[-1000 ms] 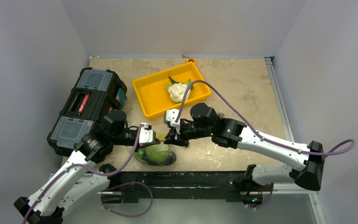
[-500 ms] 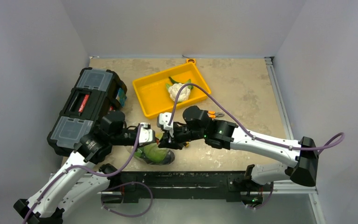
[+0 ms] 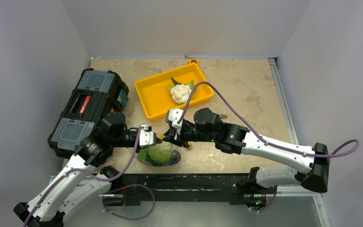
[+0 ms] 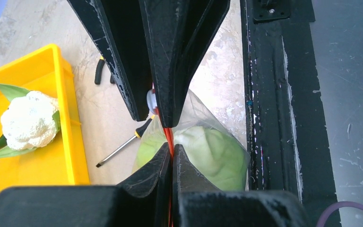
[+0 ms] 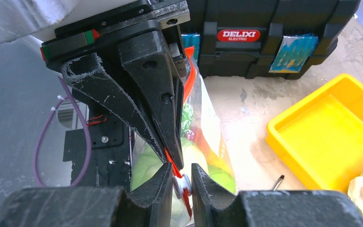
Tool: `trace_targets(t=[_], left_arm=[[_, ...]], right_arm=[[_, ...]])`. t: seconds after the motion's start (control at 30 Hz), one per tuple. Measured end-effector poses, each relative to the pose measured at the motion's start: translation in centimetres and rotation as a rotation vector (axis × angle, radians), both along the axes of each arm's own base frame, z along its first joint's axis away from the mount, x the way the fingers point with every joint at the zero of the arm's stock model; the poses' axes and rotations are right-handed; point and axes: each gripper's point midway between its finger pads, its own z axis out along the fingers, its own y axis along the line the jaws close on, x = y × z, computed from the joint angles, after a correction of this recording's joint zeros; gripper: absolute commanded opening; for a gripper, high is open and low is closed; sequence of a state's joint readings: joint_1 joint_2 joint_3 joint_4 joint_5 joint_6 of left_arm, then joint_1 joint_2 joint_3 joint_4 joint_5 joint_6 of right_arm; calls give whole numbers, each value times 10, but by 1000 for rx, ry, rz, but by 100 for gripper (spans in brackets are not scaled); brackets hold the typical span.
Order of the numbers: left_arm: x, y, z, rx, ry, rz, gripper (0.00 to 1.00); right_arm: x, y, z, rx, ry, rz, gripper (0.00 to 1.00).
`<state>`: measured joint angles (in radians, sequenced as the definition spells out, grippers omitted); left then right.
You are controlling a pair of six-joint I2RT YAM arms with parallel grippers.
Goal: Place the food in the zip-top bag and seal the zipper
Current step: Zip the zipper food storage bag at the center of the board.
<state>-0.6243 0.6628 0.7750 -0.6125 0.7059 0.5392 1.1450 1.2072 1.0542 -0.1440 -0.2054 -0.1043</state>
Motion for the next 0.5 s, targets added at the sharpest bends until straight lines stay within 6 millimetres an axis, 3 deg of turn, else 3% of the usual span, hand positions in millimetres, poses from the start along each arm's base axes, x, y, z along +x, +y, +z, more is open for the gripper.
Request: trace_targets(t=[0.13, 0.27, 0.5], left_arm=[[-1, 0, -1, 1, 3, -2, 0], [-3, 0, -1, 1, 10, -8, 0], [-3, -1, -2, 2, 17, -14, 0]], right_arm=[[0, -1, 1, 0, -3, 1, 41], [-4, -4, 0, -8, 2, 25, 50], [-14, -13, -6, -23, 19, 56, 53]])
